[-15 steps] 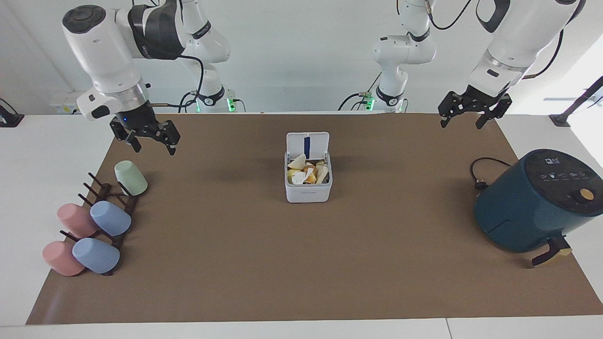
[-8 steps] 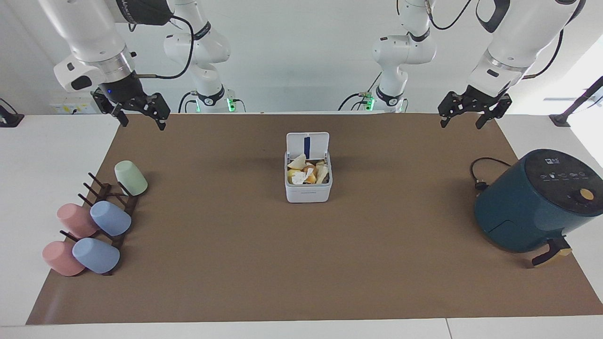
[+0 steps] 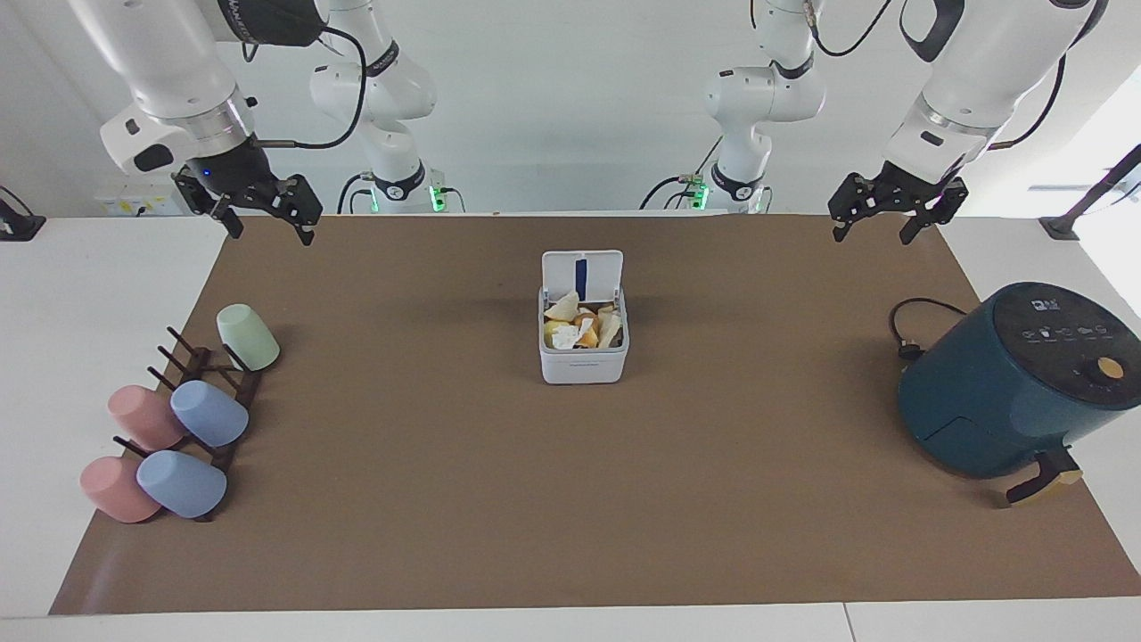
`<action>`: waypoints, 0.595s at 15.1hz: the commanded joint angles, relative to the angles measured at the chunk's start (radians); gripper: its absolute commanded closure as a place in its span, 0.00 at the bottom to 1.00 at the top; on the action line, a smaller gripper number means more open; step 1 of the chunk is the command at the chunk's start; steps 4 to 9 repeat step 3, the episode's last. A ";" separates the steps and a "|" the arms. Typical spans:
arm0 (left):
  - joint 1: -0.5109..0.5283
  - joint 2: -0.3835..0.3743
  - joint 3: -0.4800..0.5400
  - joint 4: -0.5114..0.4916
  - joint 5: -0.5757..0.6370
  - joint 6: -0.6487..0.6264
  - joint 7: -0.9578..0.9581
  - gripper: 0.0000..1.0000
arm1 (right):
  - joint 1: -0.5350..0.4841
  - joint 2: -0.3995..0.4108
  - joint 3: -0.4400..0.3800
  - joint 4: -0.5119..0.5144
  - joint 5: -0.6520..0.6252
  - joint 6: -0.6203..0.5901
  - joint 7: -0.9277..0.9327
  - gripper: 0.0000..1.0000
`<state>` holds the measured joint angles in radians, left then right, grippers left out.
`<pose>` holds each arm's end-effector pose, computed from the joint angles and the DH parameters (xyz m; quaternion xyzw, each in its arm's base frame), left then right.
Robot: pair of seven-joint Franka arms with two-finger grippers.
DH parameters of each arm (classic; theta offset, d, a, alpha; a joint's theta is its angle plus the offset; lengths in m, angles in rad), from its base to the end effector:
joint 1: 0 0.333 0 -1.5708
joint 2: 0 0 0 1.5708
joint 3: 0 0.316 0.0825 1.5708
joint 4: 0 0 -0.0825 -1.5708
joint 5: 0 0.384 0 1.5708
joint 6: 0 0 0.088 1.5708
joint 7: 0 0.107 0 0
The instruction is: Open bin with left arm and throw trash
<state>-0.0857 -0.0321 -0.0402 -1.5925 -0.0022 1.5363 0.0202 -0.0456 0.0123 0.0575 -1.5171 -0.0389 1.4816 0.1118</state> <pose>0.5365 -0.0685 0.6289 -0.9973 0.0730 0.0121 0.0002 0.5494 0.0019 0.6353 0.9982 -0.0512 -0.0227 0.0205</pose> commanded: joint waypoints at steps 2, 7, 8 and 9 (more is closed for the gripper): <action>-0.008 -0.032 0.000 -0.032 0.028 -0.002 -0.003 0.00 | -0.020 0.005 0.007 0.017 0.001 -0.023 -0.073 0.00; -0.008 -0.031 0.000 -0.032 0.028 -0.002 -0.003 0.00 | -0.026 0.005 0.007 0.017 0.001 -0.018 -0.070 0.00; -0.008 -0.031 0.000 -0.032 0.028 -0.002 -0.003 0.00 | -0.026 0.005 0.007 0.017 0.001 -0.018 -0.070 0.00; -0.008 -0.031 0.000 -0.032 0.028 -0.002 -0.003 0.00 | -0.026 0.005 0.007 0.017 0.001 -0.018 -0.070 0.00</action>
